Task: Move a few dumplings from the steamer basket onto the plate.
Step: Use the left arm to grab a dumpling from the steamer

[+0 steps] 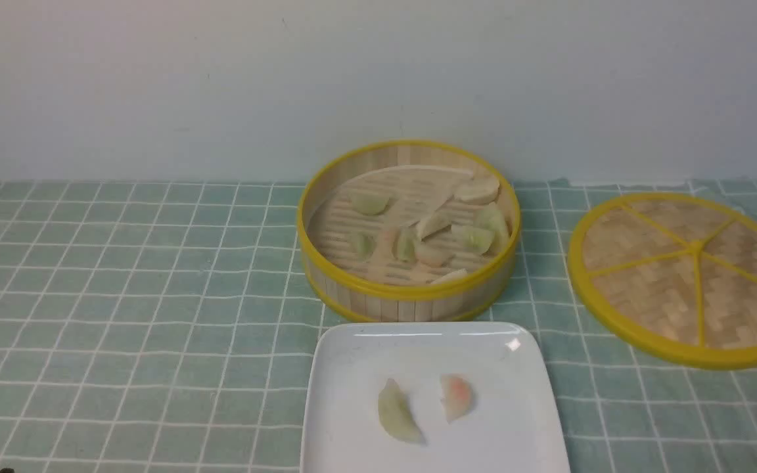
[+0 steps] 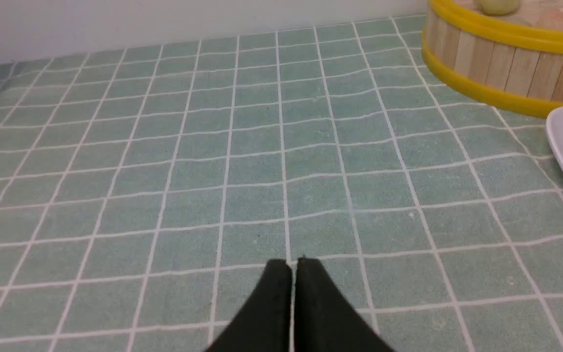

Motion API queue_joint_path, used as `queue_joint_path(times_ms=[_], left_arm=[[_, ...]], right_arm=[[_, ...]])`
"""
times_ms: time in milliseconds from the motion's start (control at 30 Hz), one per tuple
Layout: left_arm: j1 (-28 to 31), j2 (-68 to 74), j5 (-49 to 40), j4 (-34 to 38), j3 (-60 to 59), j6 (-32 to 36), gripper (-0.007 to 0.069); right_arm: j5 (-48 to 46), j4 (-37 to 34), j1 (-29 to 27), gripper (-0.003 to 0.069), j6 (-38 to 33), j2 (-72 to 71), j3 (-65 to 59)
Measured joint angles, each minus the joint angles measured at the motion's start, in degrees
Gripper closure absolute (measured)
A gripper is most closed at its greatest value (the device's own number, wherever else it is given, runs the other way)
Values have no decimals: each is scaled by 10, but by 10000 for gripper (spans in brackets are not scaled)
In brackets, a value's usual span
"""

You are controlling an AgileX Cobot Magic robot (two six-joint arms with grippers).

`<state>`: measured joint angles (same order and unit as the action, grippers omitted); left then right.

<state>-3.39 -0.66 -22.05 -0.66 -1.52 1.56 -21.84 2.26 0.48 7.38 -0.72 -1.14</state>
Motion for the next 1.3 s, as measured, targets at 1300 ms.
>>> queue_joint_path(times_ms=[1300], left_arm=[[0,0,243,175,-1,-119,631]], right_arm=[[125,-234,0,671,111,0,-4]])
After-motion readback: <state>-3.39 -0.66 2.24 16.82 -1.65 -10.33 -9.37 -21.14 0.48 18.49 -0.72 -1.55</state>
